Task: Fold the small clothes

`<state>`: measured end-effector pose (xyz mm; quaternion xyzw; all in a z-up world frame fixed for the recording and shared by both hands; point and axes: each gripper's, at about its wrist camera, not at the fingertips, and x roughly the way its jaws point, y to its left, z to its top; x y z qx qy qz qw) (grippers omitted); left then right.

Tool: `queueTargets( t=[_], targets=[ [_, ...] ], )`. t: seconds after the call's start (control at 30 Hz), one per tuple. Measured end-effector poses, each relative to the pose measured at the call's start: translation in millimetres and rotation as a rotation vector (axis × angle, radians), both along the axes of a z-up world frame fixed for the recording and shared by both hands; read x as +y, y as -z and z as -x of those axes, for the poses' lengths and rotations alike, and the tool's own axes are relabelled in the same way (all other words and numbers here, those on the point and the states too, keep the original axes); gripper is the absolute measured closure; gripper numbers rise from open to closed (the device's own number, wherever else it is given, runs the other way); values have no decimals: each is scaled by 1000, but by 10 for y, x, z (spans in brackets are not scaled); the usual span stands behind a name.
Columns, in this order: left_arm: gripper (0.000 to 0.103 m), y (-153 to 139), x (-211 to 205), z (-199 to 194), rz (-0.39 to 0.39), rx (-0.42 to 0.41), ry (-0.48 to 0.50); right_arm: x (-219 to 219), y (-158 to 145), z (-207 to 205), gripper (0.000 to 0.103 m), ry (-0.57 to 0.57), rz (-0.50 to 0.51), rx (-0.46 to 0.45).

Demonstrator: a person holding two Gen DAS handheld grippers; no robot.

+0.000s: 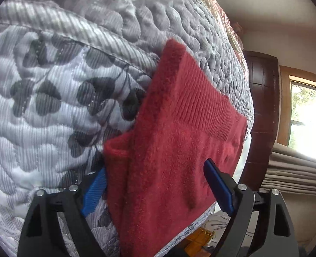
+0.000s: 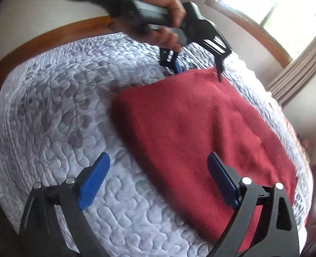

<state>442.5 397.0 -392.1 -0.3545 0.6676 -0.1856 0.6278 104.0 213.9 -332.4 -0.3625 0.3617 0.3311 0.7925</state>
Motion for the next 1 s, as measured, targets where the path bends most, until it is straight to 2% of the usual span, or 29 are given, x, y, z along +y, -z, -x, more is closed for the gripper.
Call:
queueTargets(
  t=[0.1,0.27,0.37,0.43,0.5,0.57,0.67,0.7,0.73,0.8,0.87,1.0],
  targets=[
    [16,-1,-82,-31,14,-3,39,322,206,17,11,-16,76,-100],
    [16,26,14,-3,46,-3,28,595,489,-180,11,5,125,-133],
    [16,75,74,-18,61,12,23,684,531,-394,12,61,117,-150],
    [20,136,73,-37,43,28,32,704,560,-576,12,85,117,-128],
    [31,193,83,-61,36,37,36,749,585,-701,12,102,111,-121],
    [37,243,114,-81,28,47,39,773,582,-723,12,106,107,-137],
    [40,303,172,-87,41,51,39,792,595,-767,12,125,89,-141],
    [46,310,191,-84,38,53,40,767,569,-804,13,141,69,-125],
    [52,321,216,-81,28,59,39,733,538,-862,16,164,37,-89],
    [76,381,319,-72,27,90,20,697,495,-955,47,178,-16,1],
    [79,443,395,-56,77,117,-6,709,454,-988,61,194,-31,25],
    [82,426,391,-37,86,129,-24,662,345,-1141,70,247,-76,90]
  ],
)
